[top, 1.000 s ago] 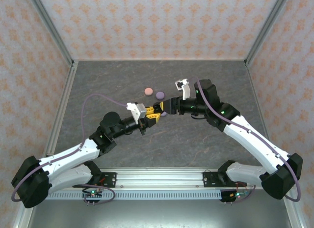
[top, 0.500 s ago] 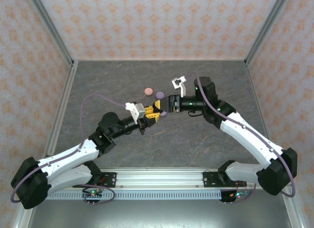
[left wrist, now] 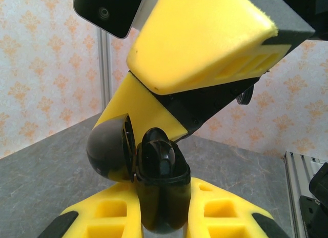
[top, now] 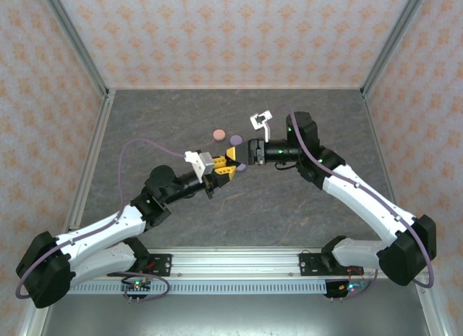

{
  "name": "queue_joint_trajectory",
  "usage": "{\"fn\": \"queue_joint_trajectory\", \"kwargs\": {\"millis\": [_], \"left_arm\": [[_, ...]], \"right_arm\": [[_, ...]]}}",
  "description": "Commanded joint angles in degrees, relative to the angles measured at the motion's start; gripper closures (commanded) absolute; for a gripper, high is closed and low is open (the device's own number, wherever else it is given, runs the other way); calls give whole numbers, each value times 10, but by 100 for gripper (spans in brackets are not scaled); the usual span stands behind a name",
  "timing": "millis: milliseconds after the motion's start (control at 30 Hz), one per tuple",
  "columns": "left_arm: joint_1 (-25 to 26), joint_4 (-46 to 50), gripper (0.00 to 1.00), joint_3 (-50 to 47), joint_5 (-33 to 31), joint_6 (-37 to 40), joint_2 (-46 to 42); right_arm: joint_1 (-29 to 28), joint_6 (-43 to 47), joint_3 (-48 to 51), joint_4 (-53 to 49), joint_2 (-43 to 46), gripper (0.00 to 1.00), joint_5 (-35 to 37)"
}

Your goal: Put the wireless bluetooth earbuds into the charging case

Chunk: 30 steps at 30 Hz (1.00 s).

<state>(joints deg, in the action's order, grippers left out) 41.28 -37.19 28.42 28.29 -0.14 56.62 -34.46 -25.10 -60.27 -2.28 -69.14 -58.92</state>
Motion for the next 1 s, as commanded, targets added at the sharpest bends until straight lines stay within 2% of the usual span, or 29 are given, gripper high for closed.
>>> {"fn": "queue_joint_trajectory", "kwargs": {"millis": [0, 200, 333, 400, 567, 700, 833, 967], "left_arm": [[4, -18, 100, -4, 2, 4, 0], [5, -16, 100, -3, -5, 3, 1], [4, -14, 100, -2, -15, 0, 0], [4, -1, 100, 2, -24, 0, -1], [1, 49, 100, 19, -66, -10, 8], [-33, 87, 100, 34, -70, -50, 37], [-89, 116, 100, 45, -48, -107, 83], [-136, 193, 100, 89, -35, -161, 148]], "right_arm": [[-4, 8, -12, 29, 37, 39, -33], [-4, 37, -9, 9, 70, 39, -20], [-3, 71, -21, -54, 74, 38, 10], [-3, 95, -34, -104, 74, 37, 56], [13, 116, -51, -204, 67, 35, 223], [37, 97, -31, -238, 62, 33, 328], [73, 76, 10, -242, 62, 32, 358], [92, 62, 48, -231, 65, 32, 372]]}}
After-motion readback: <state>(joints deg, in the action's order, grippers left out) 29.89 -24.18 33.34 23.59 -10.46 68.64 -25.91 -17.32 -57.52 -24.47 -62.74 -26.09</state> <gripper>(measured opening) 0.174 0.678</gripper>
